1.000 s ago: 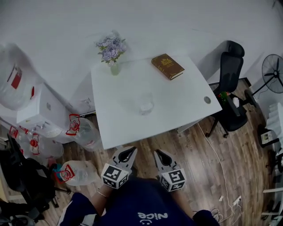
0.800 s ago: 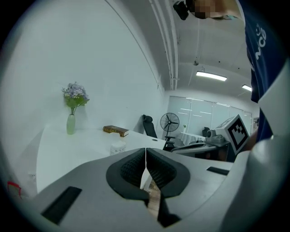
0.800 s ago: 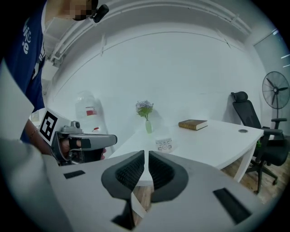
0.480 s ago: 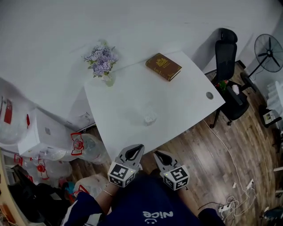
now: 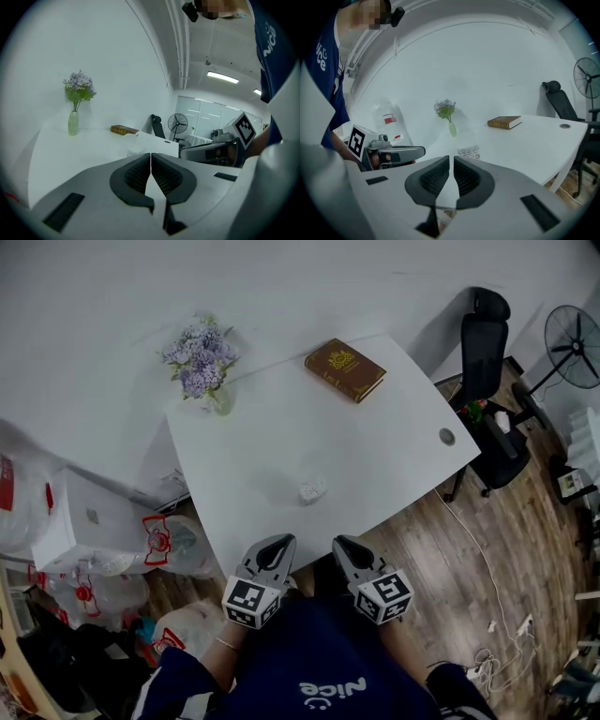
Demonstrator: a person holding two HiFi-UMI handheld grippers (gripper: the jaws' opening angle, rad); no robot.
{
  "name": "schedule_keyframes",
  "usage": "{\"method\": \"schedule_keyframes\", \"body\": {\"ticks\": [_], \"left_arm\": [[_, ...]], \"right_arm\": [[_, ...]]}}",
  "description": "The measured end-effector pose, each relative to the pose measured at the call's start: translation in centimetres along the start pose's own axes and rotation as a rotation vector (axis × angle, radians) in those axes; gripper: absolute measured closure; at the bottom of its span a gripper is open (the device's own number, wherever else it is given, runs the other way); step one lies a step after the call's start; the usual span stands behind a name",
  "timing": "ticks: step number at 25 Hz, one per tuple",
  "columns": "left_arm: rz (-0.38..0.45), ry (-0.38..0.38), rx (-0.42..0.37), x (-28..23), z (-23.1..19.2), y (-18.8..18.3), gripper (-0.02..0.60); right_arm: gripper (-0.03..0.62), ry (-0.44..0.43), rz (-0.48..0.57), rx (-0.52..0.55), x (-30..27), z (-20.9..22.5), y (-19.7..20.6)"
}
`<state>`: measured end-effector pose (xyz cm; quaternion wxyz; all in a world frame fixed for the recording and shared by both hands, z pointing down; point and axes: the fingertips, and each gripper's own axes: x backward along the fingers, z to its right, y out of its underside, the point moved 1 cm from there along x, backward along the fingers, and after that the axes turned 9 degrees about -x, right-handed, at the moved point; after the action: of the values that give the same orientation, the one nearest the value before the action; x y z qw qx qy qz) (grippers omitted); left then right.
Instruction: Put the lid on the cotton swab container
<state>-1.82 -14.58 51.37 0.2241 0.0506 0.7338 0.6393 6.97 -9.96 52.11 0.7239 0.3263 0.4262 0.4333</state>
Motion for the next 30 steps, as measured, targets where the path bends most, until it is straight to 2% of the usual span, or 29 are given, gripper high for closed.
{"method": "schedule_keyframes", "body": {"ticks": [5, 10, 16, 19, 21, 23, 25, 27, 30], "left_arm": [[-0.046, -0.085, 0.03, -2.5, -1.0, 0.7, 0.56], [-0.058, -0.205, 0.057, -5.0, -3.5, 0.8, 0.56], [-0.078, -0.341, 0.136, -7.2, -5.7, 1.1, 0.56], [-0.063, -0.424, 0.206, -7.3, -7.0, 1.5, 0.56], [-0.051, -0.453, 0.235, -7.4, -7.6, 1.5, 0.558], [-0.071, -0.448, 0.211, -7.9, -7.6, 1.4, 0.558], [-0.115, -0.436, 0.154, -8.5, -7.4, 1.5, 0.558], [-0.159, -0.427, 0.1, -8.9, -6.9, 1.9, 0.558], [-0.209, -0.403, 0.062, -9.1, -6.1, 3.1, 0.557]], "right_arm": [[0.537, -0.052, -0.015, 0.018, -1.8, 2.9, -2.9], [0.537, -0.142, -0.06, 0.043, -4.9, 5.5, -5.2], [0.537, -0.242, -0.117, 0.093, -7.8, 8.4, -7.8], [0.536, -0.327, -0.191, 0.171, -9.2, 8.7, -8.2], [0.536, -0.389, -0.235, 0.199, -10.3, 8.7, -8.6], [0.513, -0.458, -0.271, 0.187, -11.3, 8.6, -9.3], [0.412, -0.535, -0.325, 0.204, -12.3, 8.3, -9.5], [0.41, -0.615, -0.387, 0.252, -13.2, 7.7, -9.3], [0.41, -0.715, -0.447, 0.279, -14.4, 7.1, -9.7]]}}
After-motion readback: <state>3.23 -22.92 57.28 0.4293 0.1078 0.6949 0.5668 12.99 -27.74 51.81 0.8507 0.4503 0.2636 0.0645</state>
